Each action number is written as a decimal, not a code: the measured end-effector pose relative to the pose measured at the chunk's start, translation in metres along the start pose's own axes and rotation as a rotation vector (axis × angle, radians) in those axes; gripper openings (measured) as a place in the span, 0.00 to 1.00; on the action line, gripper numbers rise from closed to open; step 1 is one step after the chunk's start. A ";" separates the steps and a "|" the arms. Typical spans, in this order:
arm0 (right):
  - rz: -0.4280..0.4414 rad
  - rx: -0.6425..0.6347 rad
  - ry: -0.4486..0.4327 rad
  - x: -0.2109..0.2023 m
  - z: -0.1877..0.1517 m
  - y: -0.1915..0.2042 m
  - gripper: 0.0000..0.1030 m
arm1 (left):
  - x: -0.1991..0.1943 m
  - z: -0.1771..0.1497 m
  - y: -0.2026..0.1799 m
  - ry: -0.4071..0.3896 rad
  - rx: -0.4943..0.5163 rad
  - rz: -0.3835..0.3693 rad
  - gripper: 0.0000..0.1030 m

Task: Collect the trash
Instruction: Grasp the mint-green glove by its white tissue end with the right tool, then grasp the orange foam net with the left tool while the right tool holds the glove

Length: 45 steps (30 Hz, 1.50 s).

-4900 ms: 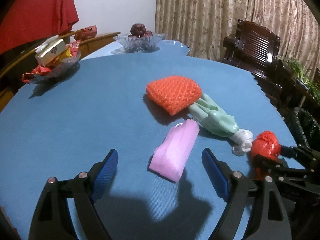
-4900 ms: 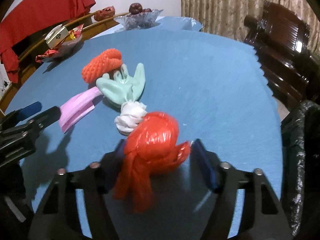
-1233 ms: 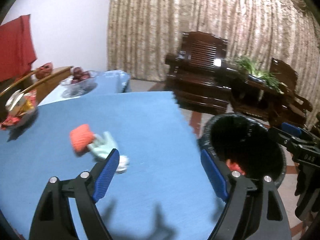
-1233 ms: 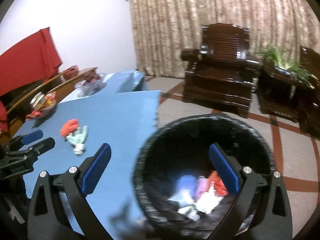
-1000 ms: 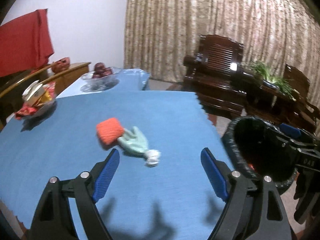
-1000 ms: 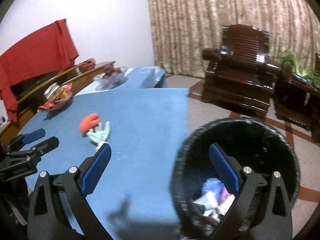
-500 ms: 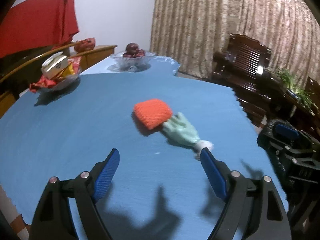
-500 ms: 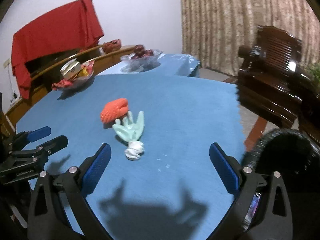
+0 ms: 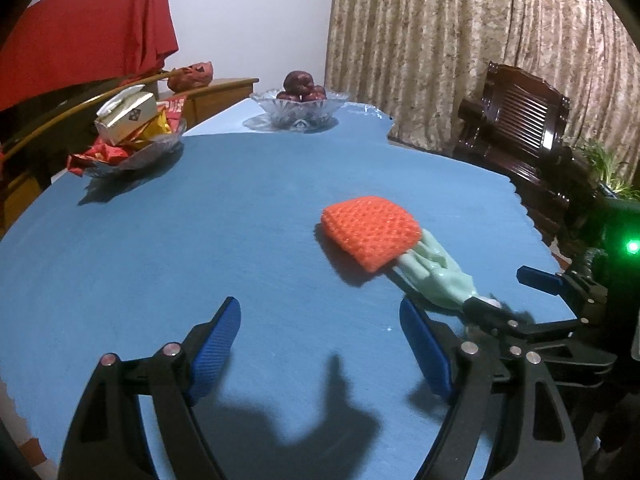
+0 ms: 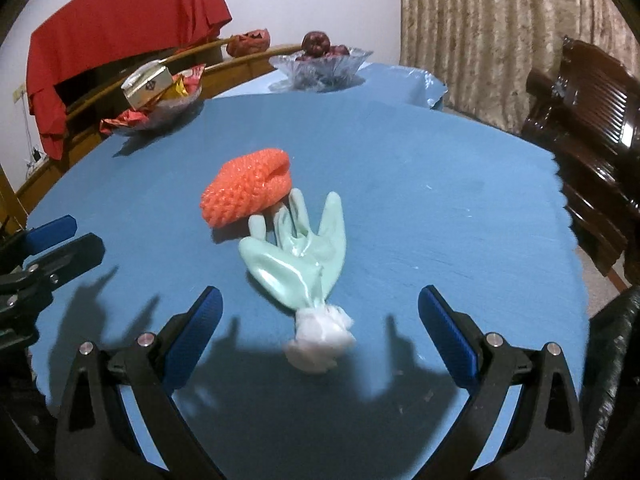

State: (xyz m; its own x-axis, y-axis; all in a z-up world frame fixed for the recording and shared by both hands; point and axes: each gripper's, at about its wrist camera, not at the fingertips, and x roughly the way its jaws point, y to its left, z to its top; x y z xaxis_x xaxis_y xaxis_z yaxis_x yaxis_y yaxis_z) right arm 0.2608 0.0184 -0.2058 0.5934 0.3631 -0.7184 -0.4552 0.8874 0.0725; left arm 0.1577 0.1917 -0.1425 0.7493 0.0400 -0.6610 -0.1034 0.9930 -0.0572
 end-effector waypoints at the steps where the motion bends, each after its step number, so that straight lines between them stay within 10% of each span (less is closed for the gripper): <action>1: 0.000 -0.001 0.005 0.004 0.001 0.000 0.92 | 0.004 0.001 0.002 0.007 -0.001 -0.002 0.78; 16: 0.069 0.033 0.098 0.025 -0.001 -0.009 0.30 | 0.047 0.009 0.001 0.041 -0.003 -0.044 0.77; 40: -0.013 0.143 0.016 -0.001 0.009 -0.080 0.27 | 0.144 0.047 -0.057 0.157 -0.049 -0.065 0.81; 45: -0.003 0.160 0.017 0.000 0.008 -0.080 0.27 | 0.147 0.043 -0.055 0.171 -0.022 -0.032 0.50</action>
State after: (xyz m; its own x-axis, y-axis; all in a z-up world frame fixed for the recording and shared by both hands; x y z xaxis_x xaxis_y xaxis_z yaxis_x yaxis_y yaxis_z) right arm 0.3028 -0.0505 -0.2061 0.5830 0.3563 -0.7302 -0.3411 0.9230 0.1781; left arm 0.3017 0.1473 -0.2048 0.6307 -0.0129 -0.7759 -0.0970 0.9907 -0.0953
